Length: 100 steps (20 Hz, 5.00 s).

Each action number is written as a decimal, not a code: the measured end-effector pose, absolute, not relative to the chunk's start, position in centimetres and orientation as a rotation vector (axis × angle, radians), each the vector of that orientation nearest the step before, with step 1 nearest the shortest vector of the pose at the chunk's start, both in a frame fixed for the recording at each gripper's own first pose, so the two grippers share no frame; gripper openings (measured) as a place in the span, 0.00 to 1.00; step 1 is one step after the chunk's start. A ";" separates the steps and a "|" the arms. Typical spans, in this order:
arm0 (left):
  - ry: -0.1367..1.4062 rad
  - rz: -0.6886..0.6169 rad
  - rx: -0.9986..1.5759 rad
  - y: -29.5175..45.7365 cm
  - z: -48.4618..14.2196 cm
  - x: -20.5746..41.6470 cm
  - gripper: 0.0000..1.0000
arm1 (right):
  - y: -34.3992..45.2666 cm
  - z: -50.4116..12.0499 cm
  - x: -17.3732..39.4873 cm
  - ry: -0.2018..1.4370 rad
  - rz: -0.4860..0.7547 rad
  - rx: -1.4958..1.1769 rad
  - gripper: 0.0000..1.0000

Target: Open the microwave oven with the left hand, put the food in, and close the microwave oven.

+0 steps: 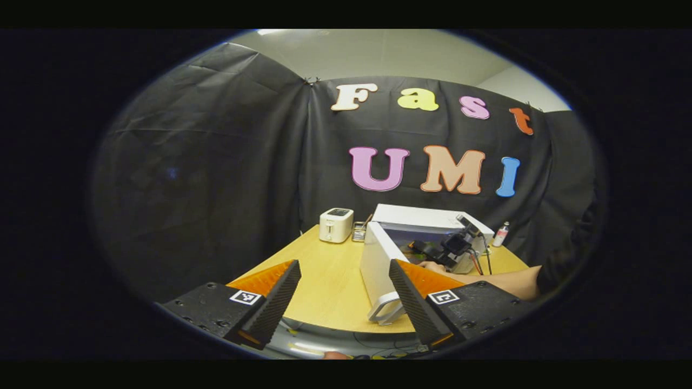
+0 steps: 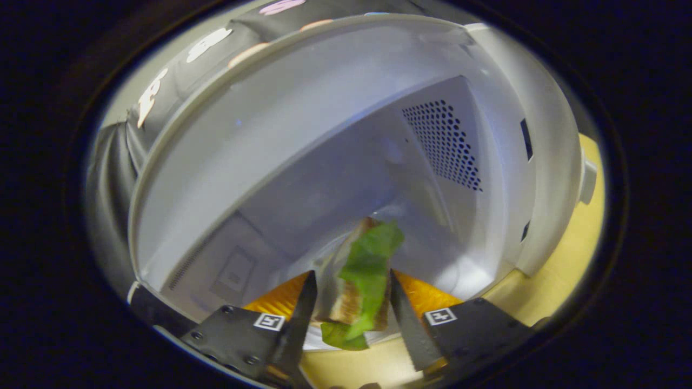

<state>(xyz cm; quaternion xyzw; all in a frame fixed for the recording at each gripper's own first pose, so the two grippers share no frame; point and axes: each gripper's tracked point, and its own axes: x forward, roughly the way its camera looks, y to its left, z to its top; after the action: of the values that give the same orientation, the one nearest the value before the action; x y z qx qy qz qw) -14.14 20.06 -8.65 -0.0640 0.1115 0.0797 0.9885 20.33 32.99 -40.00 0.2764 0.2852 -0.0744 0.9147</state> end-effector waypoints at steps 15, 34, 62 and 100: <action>0.238 0.103 -0.166 20.0 -10.2 -12.6 0.99 | 31.9 -33.3 17.7 0.455 0.145 0.131 0.90; 0.307 0.087 -0.052 20.7 -17.2 -10.3 0.51 | 15.6 -8.3 8.7 0.147 0.211 0.083 0.89; 0.441 -0.303 0.074 3.2 -26.4 -3.0 0.00 | 8.1 -7.7 5.4 0.207 0.076 0.045 0.96; 0.380 -0.374 -0.058 -6.6 -23.4 17.3 0.02 | 6.3 -7.4 2.2 0.265 -0.026 -0.080 0.97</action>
<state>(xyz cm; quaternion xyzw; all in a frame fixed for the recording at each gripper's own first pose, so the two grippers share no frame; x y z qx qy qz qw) 17.33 -6.64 -23.37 -0.0289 0.1875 -0.1846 0.9643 2.22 6.29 -7.40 -0.0400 0.1320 -0.0129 0.9904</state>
